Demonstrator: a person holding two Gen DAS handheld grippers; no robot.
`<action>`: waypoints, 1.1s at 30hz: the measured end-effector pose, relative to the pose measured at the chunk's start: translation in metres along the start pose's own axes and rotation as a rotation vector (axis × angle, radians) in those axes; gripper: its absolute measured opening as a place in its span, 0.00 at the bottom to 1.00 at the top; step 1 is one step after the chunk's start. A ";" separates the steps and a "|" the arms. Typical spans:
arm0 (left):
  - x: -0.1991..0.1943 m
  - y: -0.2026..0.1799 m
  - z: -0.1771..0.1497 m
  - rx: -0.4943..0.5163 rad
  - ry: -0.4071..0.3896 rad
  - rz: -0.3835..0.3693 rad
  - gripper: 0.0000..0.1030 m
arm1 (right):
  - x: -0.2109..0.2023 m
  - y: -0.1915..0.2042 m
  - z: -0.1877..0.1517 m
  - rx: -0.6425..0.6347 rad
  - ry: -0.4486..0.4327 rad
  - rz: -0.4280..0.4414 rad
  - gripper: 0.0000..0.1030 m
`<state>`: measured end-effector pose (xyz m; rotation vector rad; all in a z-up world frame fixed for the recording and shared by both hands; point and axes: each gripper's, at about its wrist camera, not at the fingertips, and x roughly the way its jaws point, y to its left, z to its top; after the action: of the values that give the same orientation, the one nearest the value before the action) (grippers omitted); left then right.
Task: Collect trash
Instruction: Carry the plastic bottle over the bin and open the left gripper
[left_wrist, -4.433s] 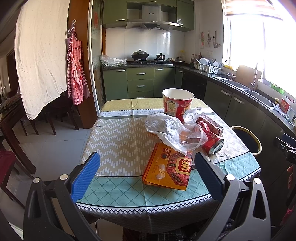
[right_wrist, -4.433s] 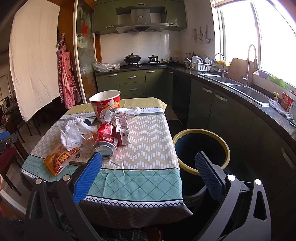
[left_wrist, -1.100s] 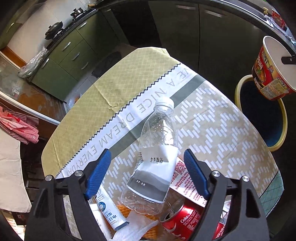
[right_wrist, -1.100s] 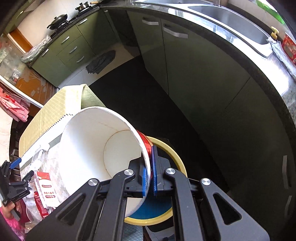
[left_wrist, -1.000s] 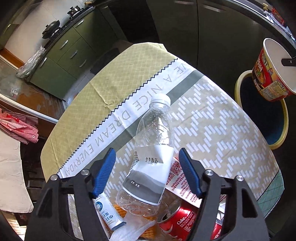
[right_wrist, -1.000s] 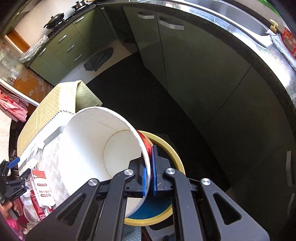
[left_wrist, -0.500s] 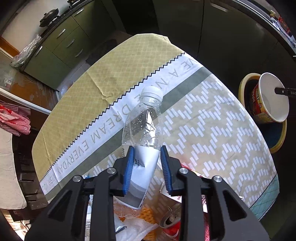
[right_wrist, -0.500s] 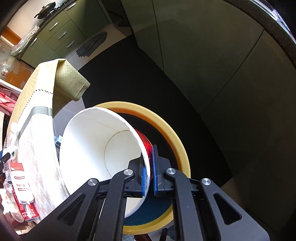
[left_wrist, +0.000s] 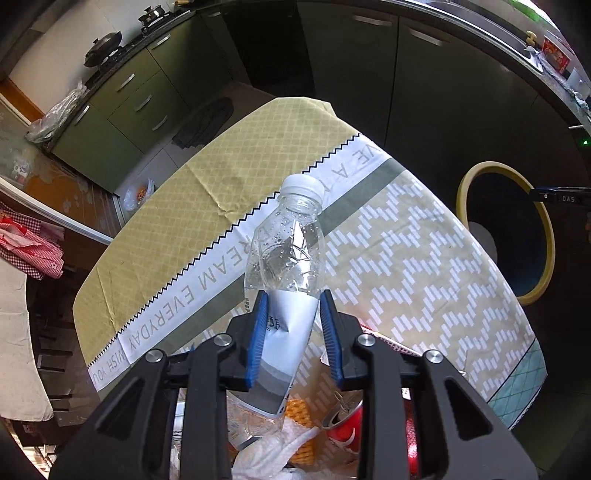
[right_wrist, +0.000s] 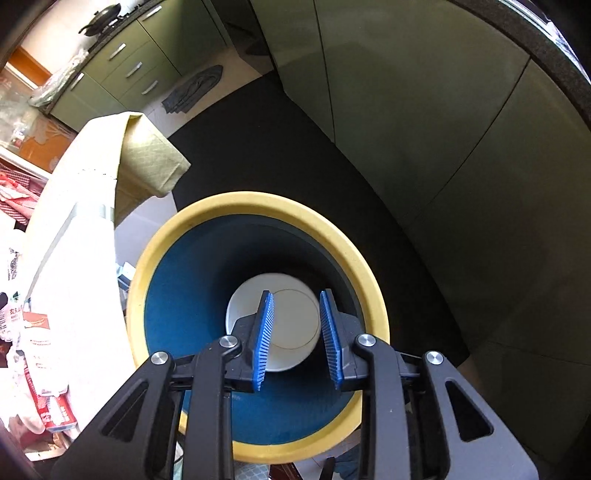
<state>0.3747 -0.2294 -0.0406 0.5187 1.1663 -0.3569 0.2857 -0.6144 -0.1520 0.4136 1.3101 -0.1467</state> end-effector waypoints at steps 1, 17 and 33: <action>-0.006 -0.003 0.000 0.009 -0.008 0.000 0.27 | -0.003 0.000 -0.003 -0.001 -0.005 0.008 0.26; -0.063 -0.198 0.019 0.374 -0.102 -0.151 0.27 | -0.067 -0.055 -0.082 0.019 -0.101 0.083 0.26; -0.017 -0.294 0.065 0.388 -0.195 -0.249 0.43 | -0.095 -0.094 -0.122 0.034 -0.109 0.075 0.26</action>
<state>0.2655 -0.5097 -0.0638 0.6600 0.9753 -0.8417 0.1189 -0.6665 -0.1054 0.4762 1.1845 -0.1271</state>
